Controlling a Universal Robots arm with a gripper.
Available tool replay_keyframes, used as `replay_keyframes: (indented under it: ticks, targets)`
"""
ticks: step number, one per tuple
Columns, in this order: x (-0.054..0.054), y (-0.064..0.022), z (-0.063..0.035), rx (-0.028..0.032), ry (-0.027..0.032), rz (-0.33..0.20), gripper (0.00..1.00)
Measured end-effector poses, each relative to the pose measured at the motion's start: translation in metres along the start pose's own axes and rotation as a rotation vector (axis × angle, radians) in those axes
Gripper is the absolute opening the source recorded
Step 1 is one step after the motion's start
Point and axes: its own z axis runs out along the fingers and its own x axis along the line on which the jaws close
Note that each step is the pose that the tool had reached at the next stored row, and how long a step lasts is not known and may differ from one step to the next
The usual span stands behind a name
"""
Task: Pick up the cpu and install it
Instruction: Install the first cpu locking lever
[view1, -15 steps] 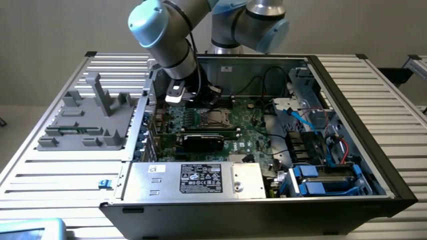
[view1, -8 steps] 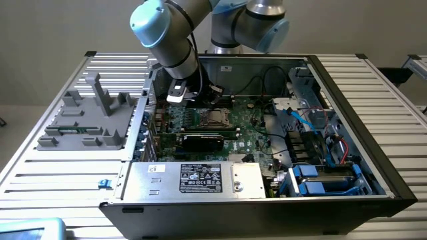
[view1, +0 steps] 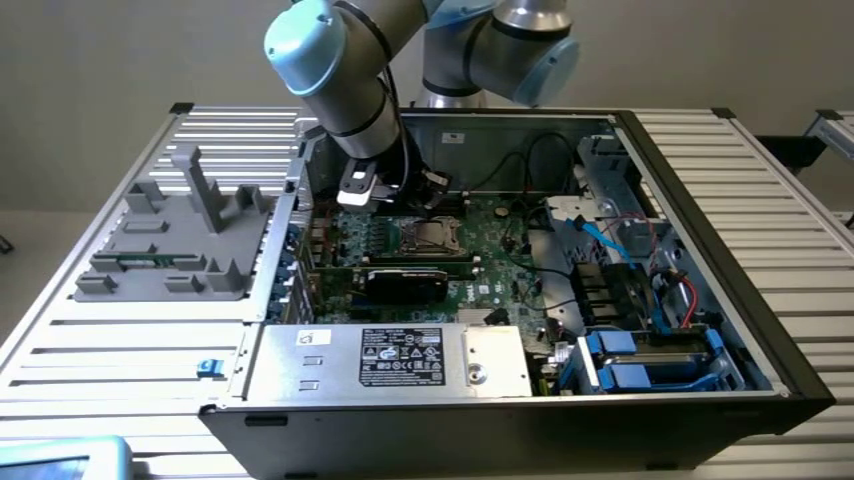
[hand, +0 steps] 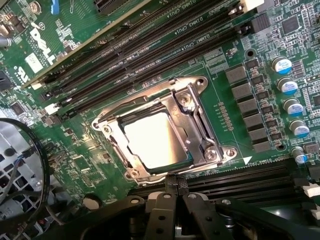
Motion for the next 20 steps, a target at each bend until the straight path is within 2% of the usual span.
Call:
replay_keyframes:
  ticks: [20]
  targets:
    - [0.0092, -0.0060, 0.0053, 0.0001, 0.0000, 0.000, 0.11]
